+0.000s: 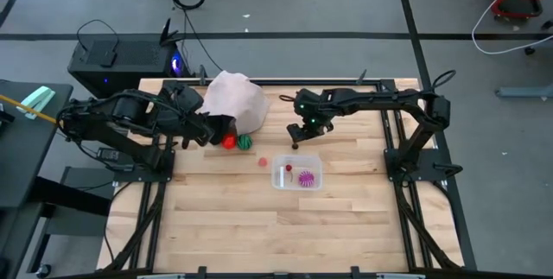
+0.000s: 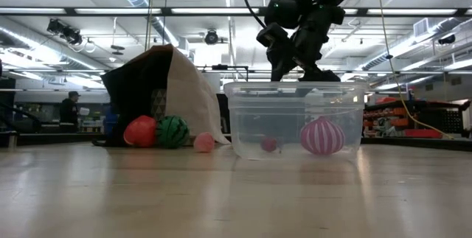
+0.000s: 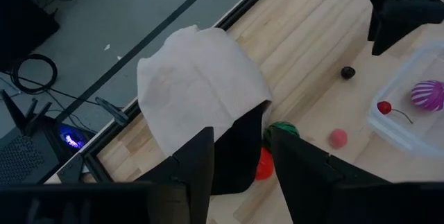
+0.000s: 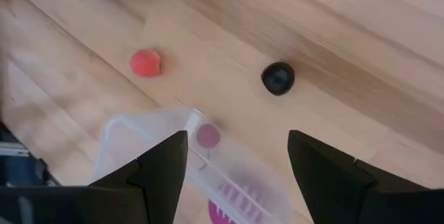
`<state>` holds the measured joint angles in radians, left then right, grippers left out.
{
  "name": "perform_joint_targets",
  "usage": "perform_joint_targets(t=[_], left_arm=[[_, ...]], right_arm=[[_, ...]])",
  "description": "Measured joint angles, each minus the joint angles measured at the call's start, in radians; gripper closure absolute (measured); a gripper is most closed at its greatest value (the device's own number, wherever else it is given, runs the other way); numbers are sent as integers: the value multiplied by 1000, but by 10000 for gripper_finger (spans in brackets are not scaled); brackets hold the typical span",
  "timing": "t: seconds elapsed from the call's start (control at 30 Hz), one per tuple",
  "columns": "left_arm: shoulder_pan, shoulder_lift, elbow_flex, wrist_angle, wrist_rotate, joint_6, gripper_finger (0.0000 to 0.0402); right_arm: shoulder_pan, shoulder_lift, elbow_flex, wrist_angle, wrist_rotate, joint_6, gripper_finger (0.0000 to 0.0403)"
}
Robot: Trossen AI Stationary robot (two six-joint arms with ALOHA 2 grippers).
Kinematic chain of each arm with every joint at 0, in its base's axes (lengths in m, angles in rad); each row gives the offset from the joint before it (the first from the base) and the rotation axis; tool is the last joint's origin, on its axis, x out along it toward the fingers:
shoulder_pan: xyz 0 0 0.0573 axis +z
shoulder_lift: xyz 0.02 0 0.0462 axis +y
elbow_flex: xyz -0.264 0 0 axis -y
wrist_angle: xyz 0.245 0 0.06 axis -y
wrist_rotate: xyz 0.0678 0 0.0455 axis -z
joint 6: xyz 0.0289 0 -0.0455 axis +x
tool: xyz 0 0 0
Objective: Pick and placing Produce into tupperware
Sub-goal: Put the plum into the transparent bin
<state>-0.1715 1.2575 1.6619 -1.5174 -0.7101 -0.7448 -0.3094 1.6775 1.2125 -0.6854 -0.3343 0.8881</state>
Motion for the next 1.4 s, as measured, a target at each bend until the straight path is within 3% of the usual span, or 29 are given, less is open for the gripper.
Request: perform_joint_targets(t=[0.2, 0.47, 0.73, 1.03, 1.4], left_arm=[[0, 0, 0, 1, 0, 24, 251], [0, 0, 0, 2, 0, 35, 252], [0, 0, 0, 3, 0, 41, 246], [0, 0, 0, 9, 0, 76, 247], [0, 0, 0, 12, 0, 77, 246]], right_arm=[[31, 0, 48, 52, -3, 17, 169], [0, 0, 124, -59, 82, -27, 174], [29, 44, 145, 20, 74, 41, 174], [61, 214, 333, -245, 143, -104, 179], [37, 314, 341, -318, 134, -132, 179]])
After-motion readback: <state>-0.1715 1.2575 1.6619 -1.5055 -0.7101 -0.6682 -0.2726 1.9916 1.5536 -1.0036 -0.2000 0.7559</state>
